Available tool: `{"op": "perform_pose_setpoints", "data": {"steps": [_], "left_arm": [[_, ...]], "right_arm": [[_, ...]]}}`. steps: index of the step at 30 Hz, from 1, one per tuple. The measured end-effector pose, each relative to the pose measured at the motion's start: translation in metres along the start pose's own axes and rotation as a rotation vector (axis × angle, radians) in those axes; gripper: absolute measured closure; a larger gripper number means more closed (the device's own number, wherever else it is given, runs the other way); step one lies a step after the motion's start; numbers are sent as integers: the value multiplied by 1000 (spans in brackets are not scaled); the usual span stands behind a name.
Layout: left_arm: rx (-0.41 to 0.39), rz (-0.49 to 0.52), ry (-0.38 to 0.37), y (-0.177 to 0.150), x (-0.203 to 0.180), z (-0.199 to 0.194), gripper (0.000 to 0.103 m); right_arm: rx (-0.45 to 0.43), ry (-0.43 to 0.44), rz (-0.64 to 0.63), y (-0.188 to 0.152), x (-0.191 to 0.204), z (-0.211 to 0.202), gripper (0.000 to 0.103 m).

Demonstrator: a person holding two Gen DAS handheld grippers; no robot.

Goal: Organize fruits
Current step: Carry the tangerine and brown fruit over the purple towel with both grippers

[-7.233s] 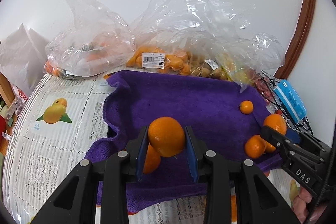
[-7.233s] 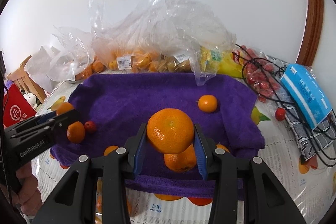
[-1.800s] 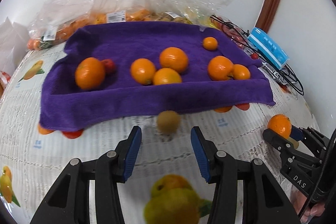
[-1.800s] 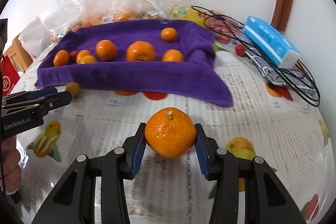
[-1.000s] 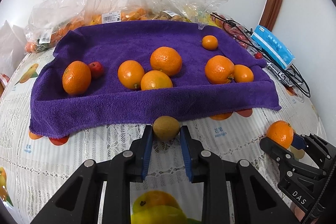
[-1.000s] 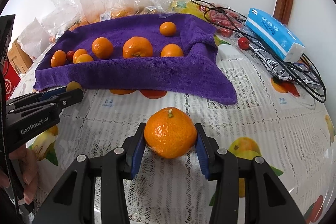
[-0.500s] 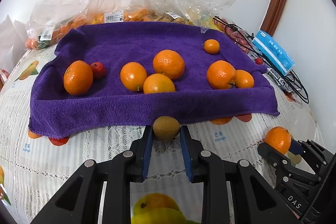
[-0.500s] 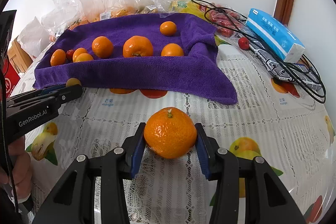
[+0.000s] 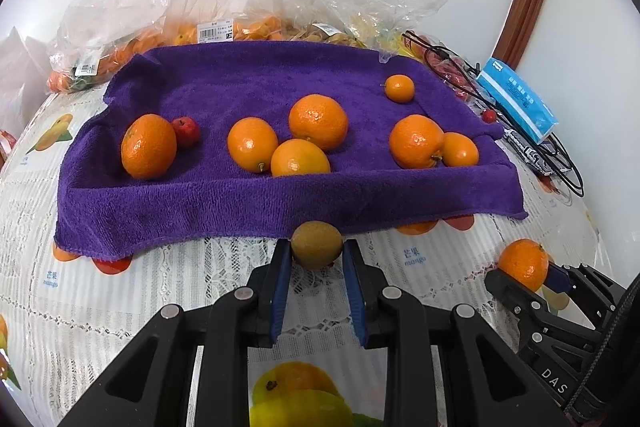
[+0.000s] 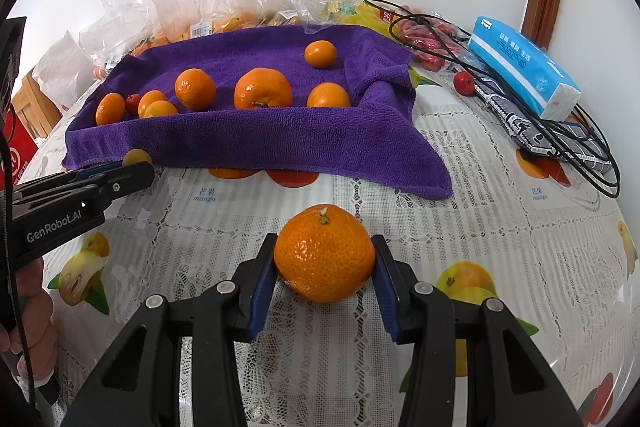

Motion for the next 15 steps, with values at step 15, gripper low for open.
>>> {"op": "perform_pose_setpoints", "data": {"steps": [15], "left_arm": [[-8,4,14,-7,0,-8,77]], "right_arm": [[-2,7,7,0,-1,-1,59]]}}
Point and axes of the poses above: each gripper's, at about its wrist camera, not at the fingertips, and z roughly the way its jaws point, x to its left, y to its top, the point moved 4 cm from there along z, roughly the way its jaws point, and after that the axes turned 12 degrees about x, right-handed, at the moved point
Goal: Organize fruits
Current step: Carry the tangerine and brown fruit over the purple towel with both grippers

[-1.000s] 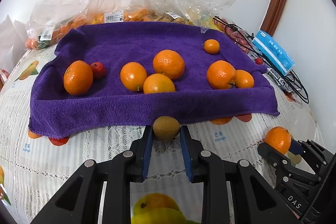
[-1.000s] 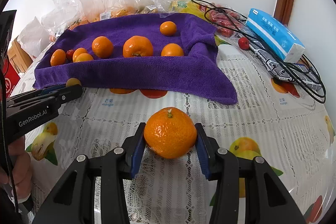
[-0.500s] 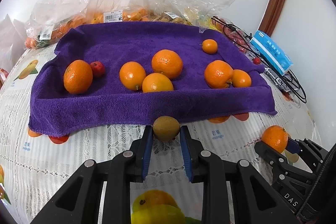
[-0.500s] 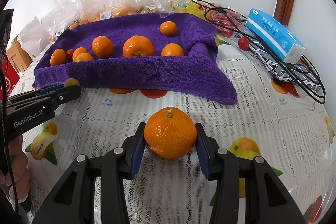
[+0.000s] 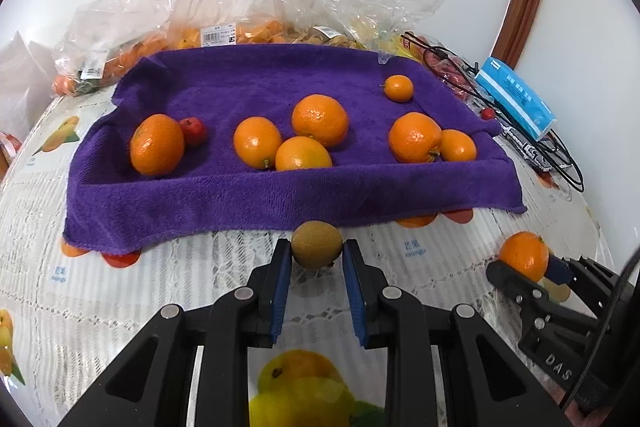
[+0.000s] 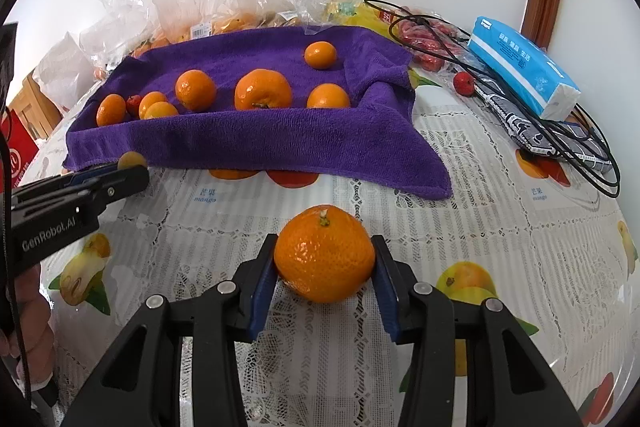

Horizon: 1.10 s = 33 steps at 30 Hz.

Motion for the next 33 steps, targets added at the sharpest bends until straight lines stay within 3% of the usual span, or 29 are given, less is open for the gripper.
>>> {"op": "perform_pose_setpoints", "data": {"steps": [5,24,33], "left_arm": [[-1,4,3,-7,3,-11,77],[-115,-60,32,4,34,-102,77],[-127,-66,39,17,37,-116,77]], "right_arm": [[3,24,11,3,4,-9,59],[-173,25,-8,34,28,-113,59],[-180,21,12,49,24,-131,59]]}}
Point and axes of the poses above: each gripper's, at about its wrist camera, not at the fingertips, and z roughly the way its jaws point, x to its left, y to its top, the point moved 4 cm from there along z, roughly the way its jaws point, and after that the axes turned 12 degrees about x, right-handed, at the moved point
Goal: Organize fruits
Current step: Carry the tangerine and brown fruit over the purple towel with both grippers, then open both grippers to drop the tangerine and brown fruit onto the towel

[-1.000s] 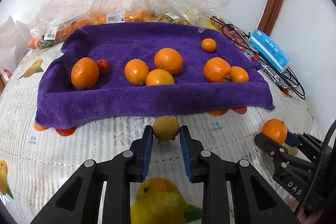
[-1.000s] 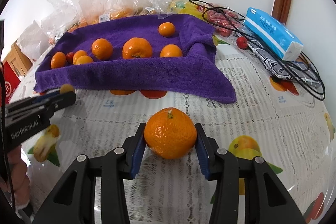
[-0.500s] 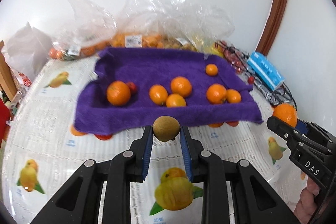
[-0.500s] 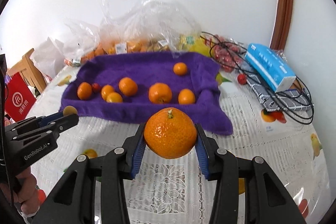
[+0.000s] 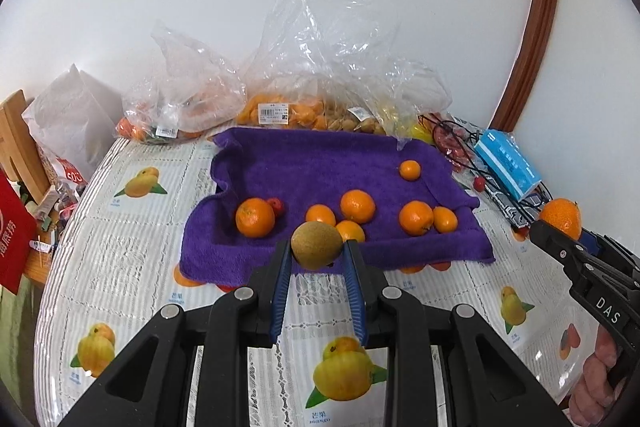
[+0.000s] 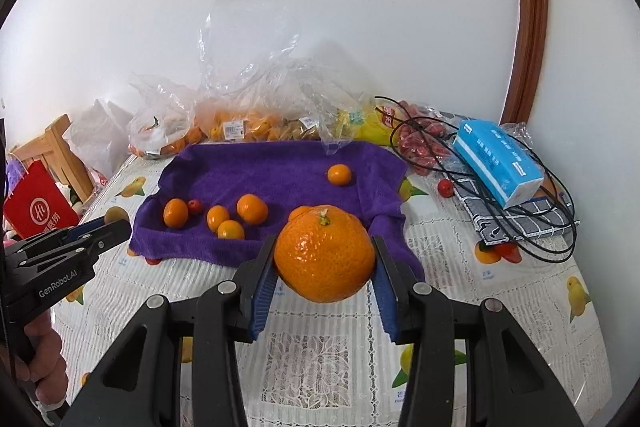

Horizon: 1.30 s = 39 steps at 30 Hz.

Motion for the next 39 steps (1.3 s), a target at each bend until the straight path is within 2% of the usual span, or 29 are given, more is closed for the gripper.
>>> {"op": "perform_pose_setpoints", "data": {"steps": [6,11,16,29,39], "left_arm": [[-9,-11,13,14,5,4,77],[-11,-25,18,24,12,17,77],[12,-49,38,36,25,44,77],[89,-67,-2,53,24,109,77],[116,-62,-21,55,20,131,77]], "right_arm": [[-9,3,-4,17,-1,1,59],[-1,2,-5,30,-6,18,59],[22,-2,-9,38,-17,49,59],[99,14,17,61,-35,133,59],[150,25,22,58,-34,172,59]]}}
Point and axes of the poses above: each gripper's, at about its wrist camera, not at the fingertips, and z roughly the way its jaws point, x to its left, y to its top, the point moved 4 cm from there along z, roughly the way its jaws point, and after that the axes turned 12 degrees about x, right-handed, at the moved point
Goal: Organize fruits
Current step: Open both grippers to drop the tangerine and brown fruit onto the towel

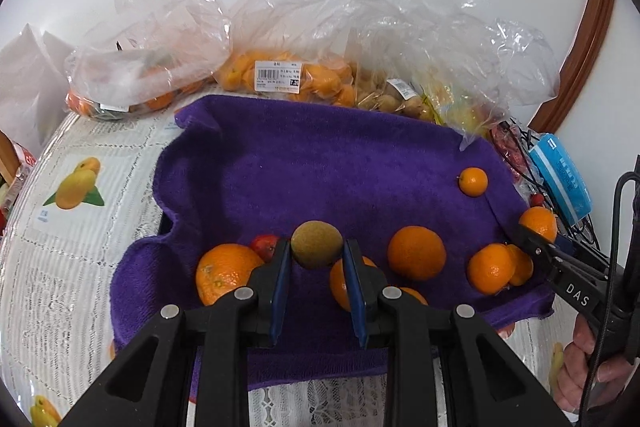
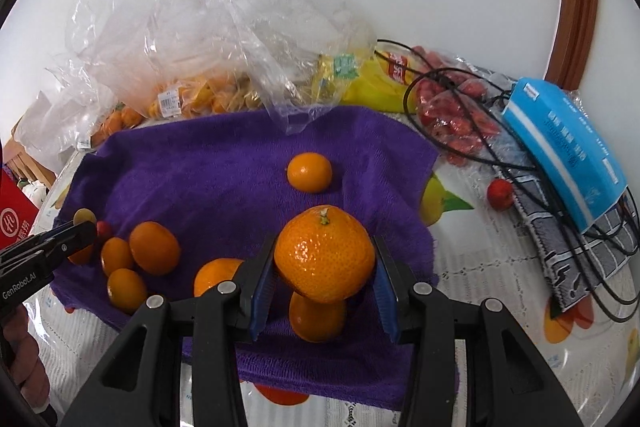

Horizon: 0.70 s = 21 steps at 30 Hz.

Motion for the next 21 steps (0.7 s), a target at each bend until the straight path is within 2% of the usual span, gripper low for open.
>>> {"op": "perform_pose_setpoints", "data": {"steps": [18,21], "left_arm": [[-7,9,-7,2,0,7,77],[-4,5,-18,2,-1,6,69]], "right_arm": [[-17,2,-33,-4,5,5,59],[-23,3,-31,-4,5,3,58]]}}
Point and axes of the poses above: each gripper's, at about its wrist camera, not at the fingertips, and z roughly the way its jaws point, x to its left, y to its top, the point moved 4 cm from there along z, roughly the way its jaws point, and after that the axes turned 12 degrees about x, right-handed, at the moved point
